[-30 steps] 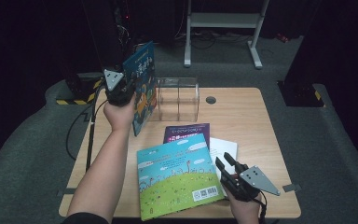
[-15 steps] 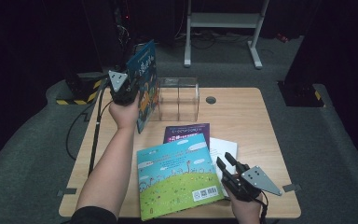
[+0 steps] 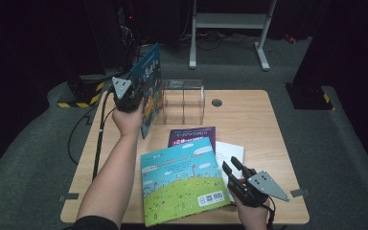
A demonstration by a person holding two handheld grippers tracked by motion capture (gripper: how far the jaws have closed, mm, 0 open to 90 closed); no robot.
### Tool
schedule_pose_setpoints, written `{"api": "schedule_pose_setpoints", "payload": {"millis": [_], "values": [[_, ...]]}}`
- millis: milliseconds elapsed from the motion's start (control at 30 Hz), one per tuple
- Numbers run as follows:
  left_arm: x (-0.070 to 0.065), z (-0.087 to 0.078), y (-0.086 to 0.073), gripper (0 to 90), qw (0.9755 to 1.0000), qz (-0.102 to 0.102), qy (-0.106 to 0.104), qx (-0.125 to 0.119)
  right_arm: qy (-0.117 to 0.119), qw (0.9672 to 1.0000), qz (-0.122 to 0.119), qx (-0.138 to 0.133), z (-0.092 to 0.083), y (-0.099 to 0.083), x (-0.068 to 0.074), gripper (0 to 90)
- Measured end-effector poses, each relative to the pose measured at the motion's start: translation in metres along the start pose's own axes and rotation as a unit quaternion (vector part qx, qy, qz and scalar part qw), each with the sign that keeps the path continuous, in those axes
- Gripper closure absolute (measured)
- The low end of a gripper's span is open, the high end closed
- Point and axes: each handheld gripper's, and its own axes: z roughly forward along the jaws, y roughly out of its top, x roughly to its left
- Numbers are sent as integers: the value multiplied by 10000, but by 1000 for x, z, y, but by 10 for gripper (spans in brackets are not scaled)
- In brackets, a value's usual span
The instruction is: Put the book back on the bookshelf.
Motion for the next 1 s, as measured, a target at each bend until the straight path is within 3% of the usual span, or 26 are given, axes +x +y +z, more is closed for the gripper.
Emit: {"api": "schedule_pose_setpoints", "payload": {"millis": [500, 900, 1000], "values": [[0, -29, -17, 824, 9998, 25, -39, 191, 28, 10000, -69, 53, 1, -2, 3, 629], [5, -39, -20, 811, 9992, 67, -140, 381, 58, 9999, -96, 92, 3, -4, 5, 629], [6, -40, -18, 804, 9985, 109, -252, 479, 70, 9999, -111, 109, 3, -4, 5, 629]]}}
